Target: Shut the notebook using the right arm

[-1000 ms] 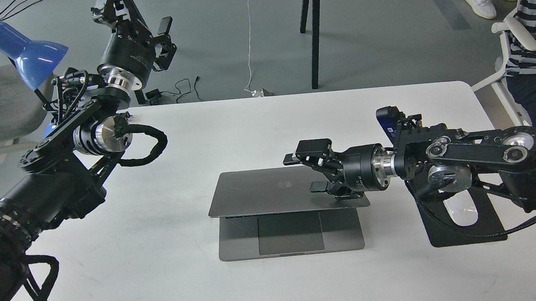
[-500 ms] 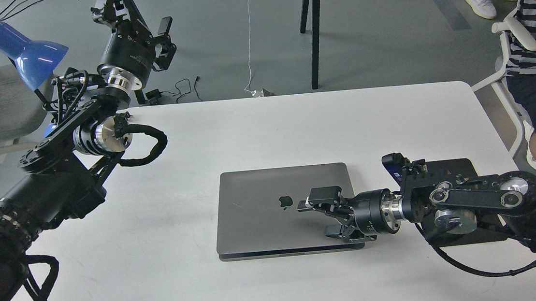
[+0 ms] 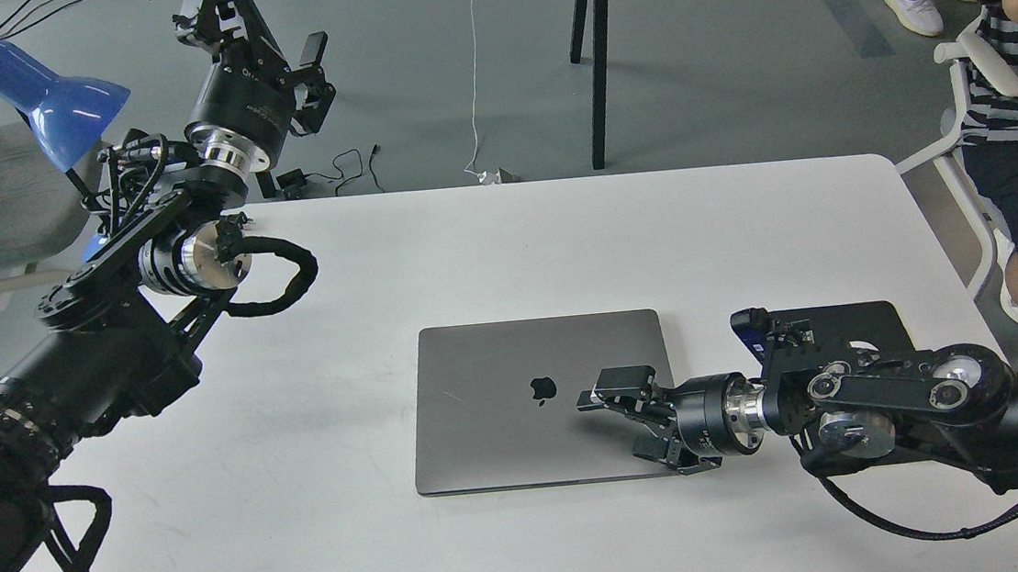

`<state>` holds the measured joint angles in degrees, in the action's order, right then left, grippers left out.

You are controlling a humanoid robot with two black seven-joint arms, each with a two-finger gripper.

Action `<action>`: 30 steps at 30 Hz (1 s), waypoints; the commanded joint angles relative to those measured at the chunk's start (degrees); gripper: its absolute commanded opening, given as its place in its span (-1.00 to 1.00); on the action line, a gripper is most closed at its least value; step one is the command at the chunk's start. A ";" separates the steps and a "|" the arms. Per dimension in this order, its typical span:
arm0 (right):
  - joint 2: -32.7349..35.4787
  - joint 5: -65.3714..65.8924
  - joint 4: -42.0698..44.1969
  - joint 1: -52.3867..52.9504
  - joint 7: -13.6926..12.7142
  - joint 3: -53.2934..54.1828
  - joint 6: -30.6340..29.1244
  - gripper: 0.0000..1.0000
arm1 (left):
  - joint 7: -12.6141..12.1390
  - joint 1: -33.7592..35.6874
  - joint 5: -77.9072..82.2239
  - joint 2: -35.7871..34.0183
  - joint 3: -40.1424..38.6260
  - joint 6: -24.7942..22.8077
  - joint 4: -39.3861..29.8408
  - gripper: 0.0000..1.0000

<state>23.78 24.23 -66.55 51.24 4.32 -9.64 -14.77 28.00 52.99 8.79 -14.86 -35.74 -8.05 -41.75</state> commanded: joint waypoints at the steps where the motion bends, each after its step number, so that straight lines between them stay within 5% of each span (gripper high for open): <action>1: 0.12 -0.24 -1.39 0.78 -0.02 0.41 -0.35 1.00 | 0.00 0.00 0.00 0.01 0.06 -0.04 0.00 1.00; 11: 3.37 -0.24 -7.28 8.07 0.07 3.40 -0.26 1.00 | 0.00 0.00 0.00 0.01 0.06 0.05 0.00 1.00; 16: 4.61 -0.15 -6.23 10.28 0.07 14.44 -0.09 1.00 | 0.00 0.00 0.00 0.01 0.06 -0.04 0.00 1.00; 30: -4.44 -1.20 20.39 11.42 0.42 44.43 -0.70 1.00 | 0.00 0.00 0.00 0.01 0.06 0.05 0.00 1.00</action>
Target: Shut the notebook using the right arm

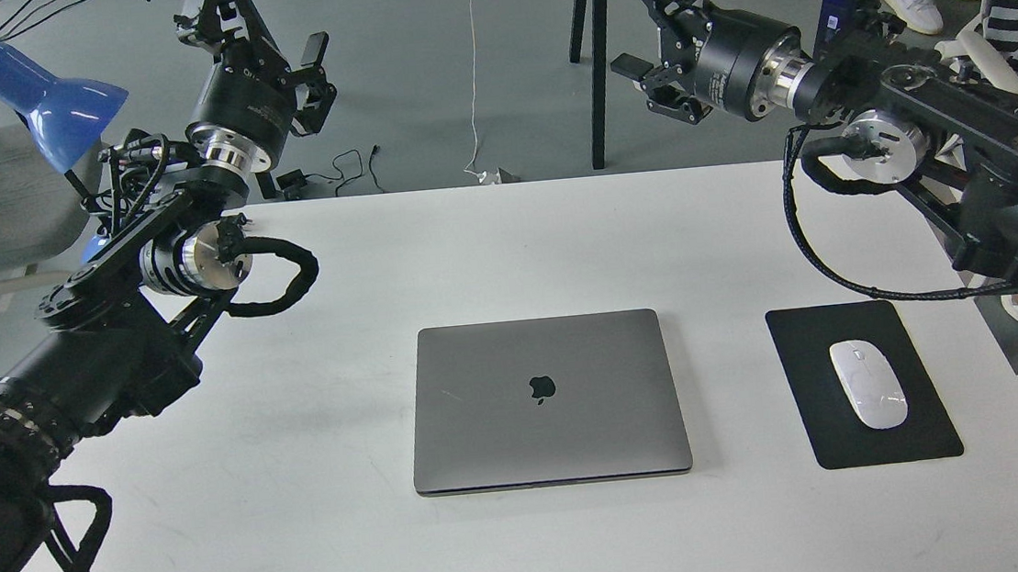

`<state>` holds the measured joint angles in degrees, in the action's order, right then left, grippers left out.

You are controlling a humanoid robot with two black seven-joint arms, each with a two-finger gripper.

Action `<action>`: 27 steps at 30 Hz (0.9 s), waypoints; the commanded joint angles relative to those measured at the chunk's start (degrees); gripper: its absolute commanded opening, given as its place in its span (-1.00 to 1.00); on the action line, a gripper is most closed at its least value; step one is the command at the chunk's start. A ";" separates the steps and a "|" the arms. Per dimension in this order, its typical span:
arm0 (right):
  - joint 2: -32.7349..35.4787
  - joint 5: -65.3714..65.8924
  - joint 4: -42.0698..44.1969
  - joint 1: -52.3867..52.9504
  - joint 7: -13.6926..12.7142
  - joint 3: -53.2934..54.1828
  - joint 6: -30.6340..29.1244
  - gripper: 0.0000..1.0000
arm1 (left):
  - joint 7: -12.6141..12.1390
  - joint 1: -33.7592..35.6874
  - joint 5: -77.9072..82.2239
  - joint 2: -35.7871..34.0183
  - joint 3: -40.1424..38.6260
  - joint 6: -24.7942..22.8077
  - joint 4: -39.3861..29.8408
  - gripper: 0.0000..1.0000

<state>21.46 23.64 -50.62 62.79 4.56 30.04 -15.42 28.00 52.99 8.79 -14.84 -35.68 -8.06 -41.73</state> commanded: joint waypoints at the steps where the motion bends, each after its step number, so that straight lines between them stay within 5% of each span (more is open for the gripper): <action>1: -2.73 -0.61 5.35 -0.39 0.28 6.33 -0.05 1.00 | 0.00 0.00 0.00 -0.02 -0.01 0.06 0.06 1.00; 16: -9.32 -11.51 20.03 -2.50 0.63 13.72 -6.99 1.00 | 0.00 0.00 0.00 -0.02 -0.01 0.06 -0.02 1.00; 27: -9.50 -11.59 21.35 -1.80 0.72 14.44 -7.26 1.00 | 0.00 0.00 0.00 -0.02 -0.01 0.06 -0.02 1.00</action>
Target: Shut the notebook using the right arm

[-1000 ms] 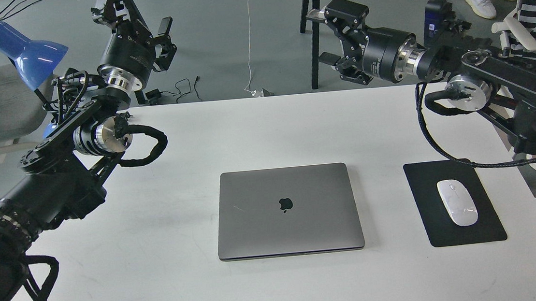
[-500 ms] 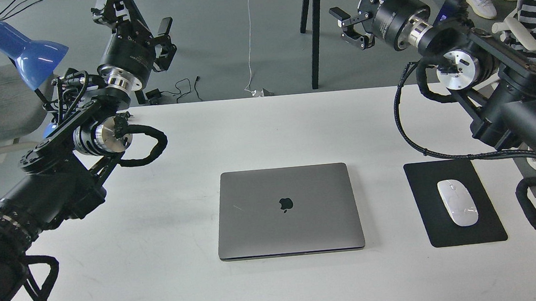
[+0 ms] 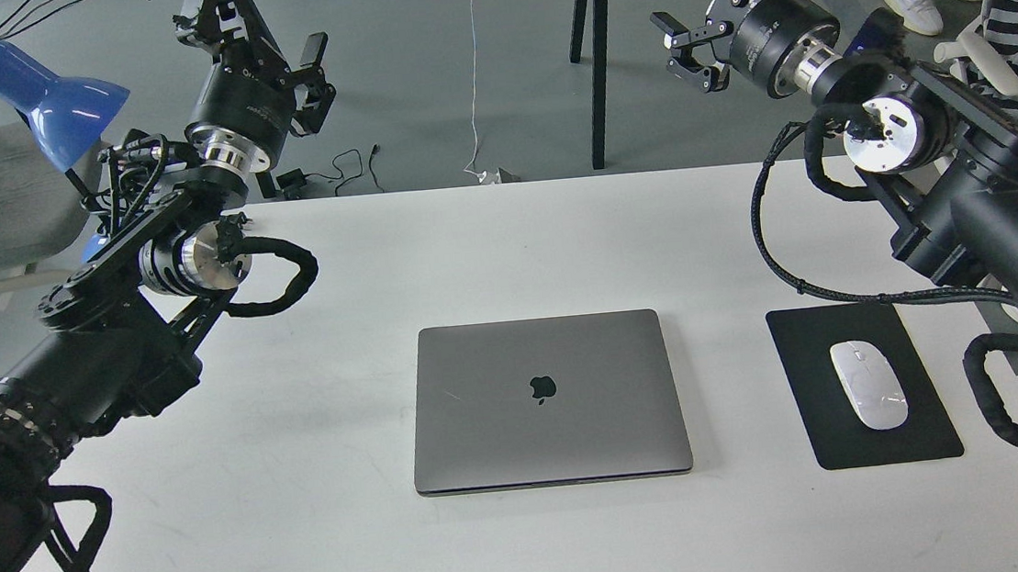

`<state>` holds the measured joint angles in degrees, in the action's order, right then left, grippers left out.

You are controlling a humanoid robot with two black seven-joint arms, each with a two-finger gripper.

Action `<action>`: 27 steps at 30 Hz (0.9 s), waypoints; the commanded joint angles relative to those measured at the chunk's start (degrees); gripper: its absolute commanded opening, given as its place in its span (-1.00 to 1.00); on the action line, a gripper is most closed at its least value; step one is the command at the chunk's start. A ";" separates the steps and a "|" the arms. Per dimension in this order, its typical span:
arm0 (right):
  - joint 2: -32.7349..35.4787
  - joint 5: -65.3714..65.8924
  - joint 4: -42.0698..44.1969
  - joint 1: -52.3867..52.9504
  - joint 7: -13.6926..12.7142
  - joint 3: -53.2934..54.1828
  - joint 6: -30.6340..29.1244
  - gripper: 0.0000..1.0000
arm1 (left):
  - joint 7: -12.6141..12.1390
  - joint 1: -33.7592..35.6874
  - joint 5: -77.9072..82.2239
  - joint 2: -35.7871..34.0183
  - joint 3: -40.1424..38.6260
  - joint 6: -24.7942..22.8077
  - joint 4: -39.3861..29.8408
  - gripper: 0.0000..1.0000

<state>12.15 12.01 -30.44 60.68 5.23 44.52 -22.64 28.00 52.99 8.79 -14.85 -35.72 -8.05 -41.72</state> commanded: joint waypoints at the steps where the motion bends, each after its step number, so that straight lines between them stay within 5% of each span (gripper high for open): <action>1: -0.46 0.03 1.18 0.32 0.04 -0.05 -0.04 1.00 | 0.00 0.00 0.00 0.00 -0.05 0.06 -0.03 1.00; 27: -1.34 -0.15 -7.52 -3.72 2.06 2.68 -0.04 1.00 | 0.00 0.00 0.00 0.00 -0.05 0.06 -0.03 1.00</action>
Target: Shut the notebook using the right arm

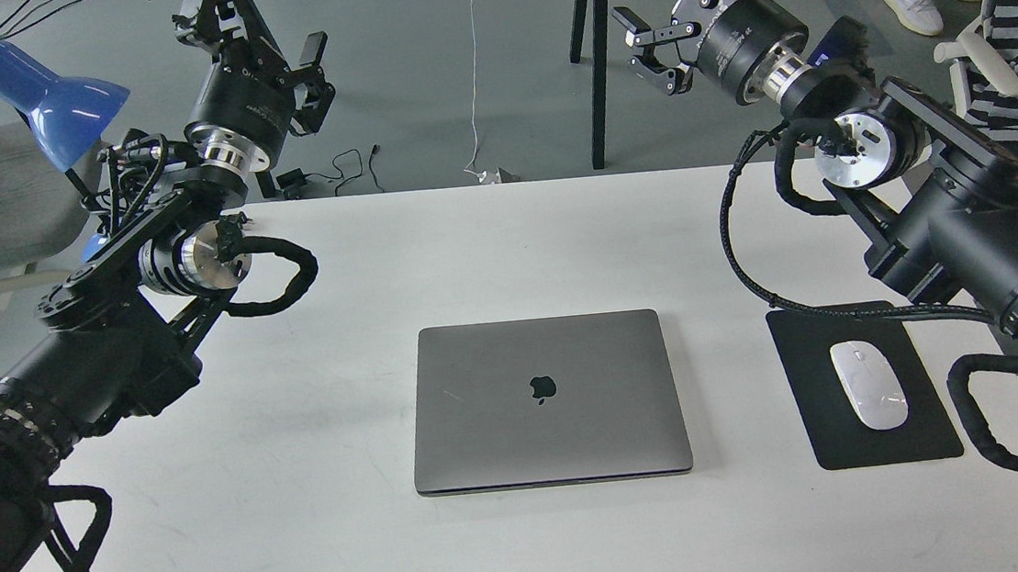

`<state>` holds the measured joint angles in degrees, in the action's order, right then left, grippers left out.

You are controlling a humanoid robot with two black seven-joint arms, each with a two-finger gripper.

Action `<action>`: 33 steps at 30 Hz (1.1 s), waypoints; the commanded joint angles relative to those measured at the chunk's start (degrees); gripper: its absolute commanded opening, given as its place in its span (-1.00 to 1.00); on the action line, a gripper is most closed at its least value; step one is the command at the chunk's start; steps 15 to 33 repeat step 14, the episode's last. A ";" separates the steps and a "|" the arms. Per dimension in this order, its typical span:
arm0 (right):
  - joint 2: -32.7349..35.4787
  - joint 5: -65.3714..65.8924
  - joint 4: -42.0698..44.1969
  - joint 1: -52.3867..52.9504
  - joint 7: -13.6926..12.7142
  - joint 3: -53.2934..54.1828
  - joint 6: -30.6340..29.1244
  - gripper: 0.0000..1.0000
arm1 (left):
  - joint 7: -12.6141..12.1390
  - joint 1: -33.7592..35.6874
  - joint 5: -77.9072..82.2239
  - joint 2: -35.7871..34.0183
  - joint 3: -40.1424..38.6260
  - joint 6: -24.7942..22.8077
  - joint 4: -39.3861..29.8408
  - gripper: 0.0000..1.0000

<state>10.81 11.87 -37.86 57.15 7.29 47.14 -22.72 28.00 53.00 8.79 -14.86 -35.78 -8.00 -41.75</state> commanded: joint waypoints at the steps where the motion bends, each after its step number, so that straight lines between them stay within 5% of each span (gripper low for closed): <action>1: 0.00 0.00 -0.11 -0.20 0.00 0.06 0.04 1.00 | 0.00 0.00 0.00 0.01 0.00 0.00 0.00 1.00; 33: 0.09 0.09 -0.11 -0.29 0.00 -0.38 0.22 1.00 | 0.00 0.00 0.00 0.01 0.09 0.00 0.00 1.00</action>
